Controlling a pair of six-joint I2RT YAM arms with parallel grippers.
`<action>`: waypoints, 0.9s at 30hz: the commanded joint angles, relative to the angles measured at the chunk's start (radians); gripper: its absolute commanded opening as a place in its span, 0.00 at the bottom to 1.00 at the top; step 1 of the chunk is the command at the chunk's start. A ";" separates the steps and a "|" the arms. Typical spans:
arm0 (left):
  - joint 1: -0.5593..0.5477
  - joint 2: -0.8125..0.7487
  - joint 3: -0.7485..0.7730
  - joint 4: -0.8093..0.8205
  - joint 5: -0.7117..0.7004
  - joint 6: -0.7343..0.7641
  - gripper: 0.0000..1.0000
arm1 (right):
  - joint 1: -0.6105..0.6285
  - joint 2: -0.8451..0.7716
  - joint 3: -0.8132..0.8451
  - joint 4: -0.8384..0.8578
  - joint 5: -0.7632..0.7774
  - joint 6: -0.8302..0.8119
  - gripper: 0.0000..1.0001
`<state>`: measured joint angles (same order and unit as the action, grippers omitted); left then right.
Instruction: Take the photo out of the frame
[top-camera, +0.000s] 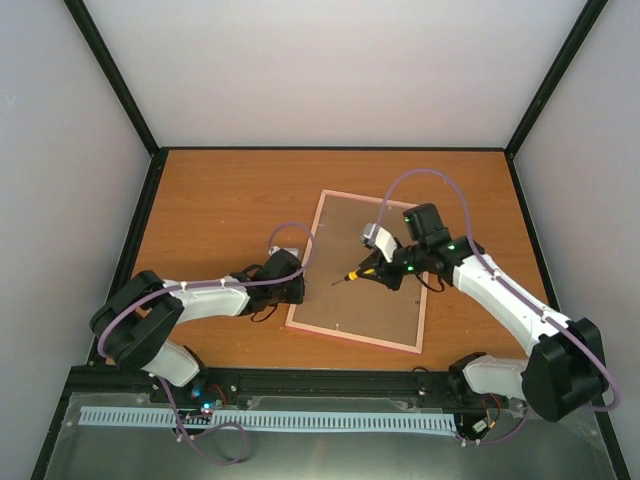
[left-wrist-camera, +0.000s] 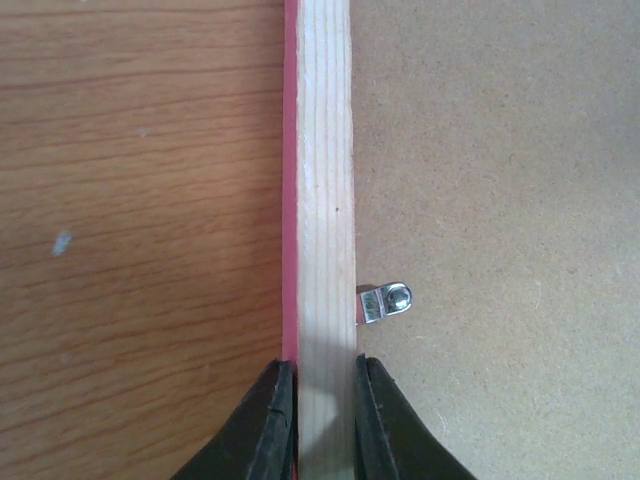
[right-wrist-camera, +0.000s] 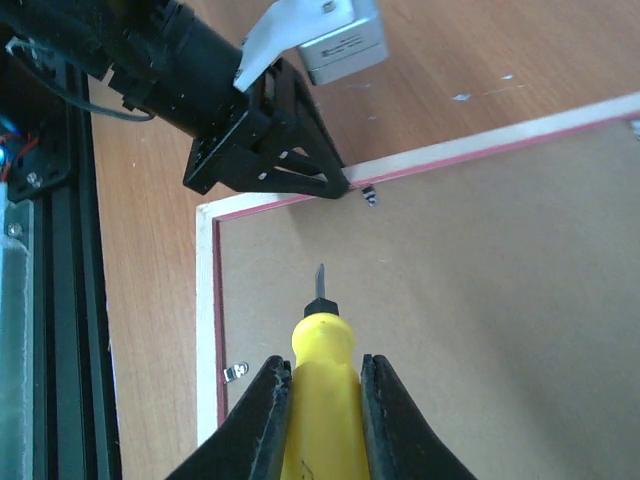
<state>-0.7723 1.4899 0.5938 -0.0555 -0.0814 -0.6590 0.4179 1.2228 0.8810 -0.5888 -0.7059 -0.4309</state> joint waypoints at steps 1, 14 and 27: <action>-0.024 0.056 0.005 -0.021 0.062 0.026 0.01 | 0.073 0.064 0.083 -0.008 0.132 -0.035 0.03; -0.045 -0.125 -0.141 0.028 0.113 -0.060 0.33 | 0.119 0.371 0.515 -0.068 0.169 0.074 0.03; -0.048 -0.167 -0.185 0.071 0.092 -0.078 0.30 | 0.196 0.406 0.366 0.003 0.178 0.039 0.03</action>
<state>-0.8112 1.2881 0.3744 0.0311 0.0284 -0.7319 0.6018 1.6135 1.2839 -0.6235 -0.5346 -0.3771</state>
